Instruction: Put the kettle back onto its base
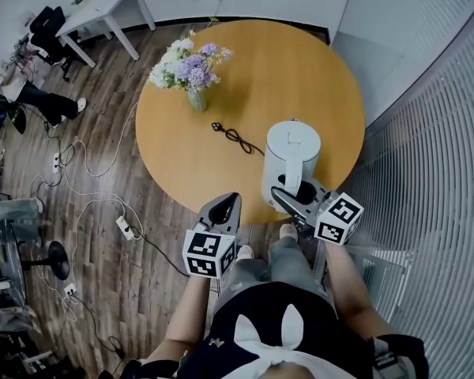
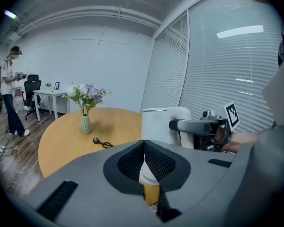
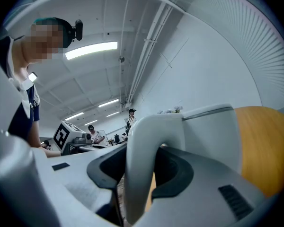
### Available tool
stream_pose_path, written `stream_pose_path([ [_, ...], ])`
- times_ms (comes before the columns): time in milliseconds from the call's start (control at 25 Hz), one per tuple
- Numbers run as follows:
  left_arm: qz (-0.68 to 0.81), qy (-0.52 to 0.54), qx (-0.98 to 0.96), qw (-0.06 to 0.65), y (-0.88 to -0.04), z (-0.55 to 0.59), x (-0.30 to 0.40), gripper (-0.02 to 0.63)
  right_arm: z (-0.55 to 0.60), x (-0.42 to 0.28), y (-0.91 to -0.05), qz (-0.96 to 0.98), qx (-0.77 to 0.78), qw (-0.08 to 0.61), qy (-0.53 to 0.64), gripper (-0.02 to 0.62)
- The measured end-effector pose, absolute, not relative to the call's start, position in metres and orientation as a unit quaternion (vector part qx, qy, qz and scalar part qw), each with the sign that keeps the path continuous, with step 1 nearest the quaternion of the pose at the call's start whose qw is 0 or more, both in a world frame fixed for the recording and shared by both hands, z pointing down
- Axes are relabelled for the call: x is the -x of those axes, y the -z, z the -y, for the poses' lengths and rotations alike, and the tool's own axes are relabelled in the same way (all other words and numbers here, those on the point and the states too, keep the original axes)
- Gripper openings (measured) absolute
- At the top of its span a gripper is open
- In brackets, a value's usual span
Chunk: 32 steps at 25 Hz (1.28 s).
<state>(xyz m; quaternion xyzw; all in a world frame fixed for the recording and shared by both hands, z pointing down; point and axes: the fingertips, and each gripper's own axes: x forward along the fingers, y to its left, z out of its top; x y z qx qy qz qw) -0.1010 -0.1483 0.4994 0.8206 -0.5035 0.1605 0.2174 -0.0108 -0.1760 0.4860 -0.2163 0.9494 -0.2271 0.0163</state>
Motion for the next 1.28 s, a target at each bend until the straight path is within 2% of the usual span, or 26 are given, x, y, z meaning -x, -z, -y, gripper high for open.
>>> stream_pose_path([
  [1280, 0.5, -0.165, -0.818, 0.23, -0.507, 0.147, 0.103, 0.026, 0.176, 0.014, -0.488, -0.956, 0.216, 0.002, 0.2, 0.149],
])
